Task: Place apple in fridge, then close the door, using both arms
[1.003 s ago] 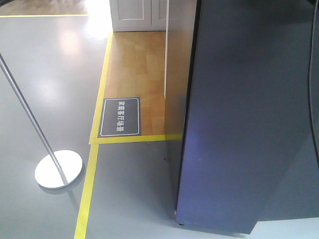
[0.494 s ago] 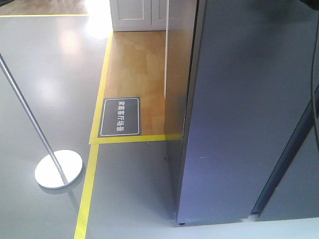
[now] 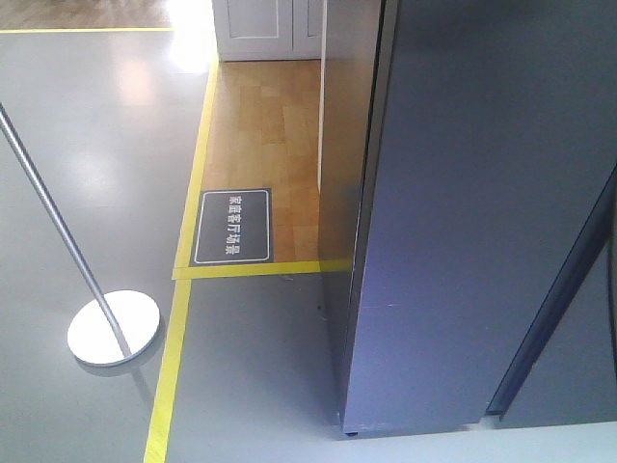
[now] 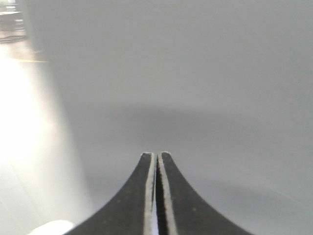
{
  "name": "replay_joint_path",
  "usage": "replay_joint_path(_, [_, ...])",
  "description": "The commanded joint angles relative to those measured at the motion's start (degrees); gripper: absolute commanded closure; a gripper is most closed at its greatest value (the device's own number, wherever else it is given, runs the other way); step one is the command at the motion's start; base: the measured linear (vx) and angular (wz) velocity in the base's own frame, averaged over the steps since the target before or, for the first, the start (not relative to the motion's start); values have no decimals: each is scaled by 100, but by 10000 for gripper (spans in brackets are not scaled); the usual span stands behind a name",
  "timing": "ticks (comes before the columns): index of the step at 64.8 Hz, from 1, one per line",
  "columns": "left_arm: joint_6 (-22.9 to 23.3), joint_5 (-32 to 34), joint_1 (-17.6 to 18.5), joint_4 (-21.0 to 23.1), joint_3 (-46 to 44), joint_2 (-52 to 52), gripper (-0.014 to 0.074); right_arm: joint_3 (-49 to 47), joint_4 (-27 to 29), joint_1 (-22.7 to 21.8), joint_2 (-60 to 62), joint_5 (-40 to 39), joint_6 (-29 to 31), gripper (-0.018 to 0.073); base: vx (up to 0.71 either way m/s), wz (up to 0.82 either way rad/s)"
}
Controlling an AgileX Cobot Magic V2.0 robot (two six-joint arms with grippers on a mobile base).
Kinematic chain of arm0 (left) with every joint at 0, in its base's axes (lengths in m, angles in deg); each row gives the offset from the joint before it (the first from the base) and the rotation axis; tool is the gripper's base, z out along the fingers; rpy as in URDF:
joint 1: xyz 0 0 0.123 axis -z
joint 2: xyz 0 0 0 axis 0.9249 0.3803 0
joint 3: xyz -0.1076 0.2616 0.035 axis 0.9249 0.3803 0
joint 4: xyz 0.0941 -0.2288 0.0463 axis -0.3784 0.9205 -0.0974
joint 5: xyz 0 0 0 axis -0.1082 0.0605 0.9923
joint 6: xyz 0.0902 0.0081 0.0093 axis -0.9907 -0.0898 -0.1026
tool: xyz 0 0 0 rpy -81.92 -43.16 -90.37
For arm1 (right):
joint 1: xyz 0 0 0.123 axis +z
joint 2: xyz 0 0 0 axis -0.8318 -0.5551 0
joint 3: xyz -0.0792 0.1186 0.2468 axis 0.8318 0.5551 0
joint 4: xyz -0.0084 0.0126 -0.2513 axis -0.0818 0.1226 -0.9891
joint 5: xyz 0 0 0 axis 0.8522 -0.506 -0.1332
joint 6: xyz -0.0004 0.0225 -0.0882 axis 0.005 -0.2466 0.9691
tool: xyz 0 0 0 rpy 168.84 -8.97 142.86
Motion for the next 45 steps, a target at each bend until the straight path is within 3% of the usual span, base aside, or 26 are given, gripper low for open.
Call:
replay_joint_path(1, [58,-347,13,-72,-177,-623,603,-153,157,-16,591,375,10,562,0,0])
replay_joint_path(11, [470,-603,13,-972,7,-1229,603,507,146,-16,1260,415,99,562,0,0])
replay_joint_path(19, [564,-310,13,-1074,749,-1949,603,1850,386,-16,2091,178,502,562,0,0])
replay_joint_path(29, [331,51,13,-1079,2374,-3138,603,3968,844,-16,3399,119,1299,562,0,0])
replay_joint_path(45, [-221,1113,13,-1081,5785,-5186,603,6997,931,-16,5394,-183,1625,562,0,0])
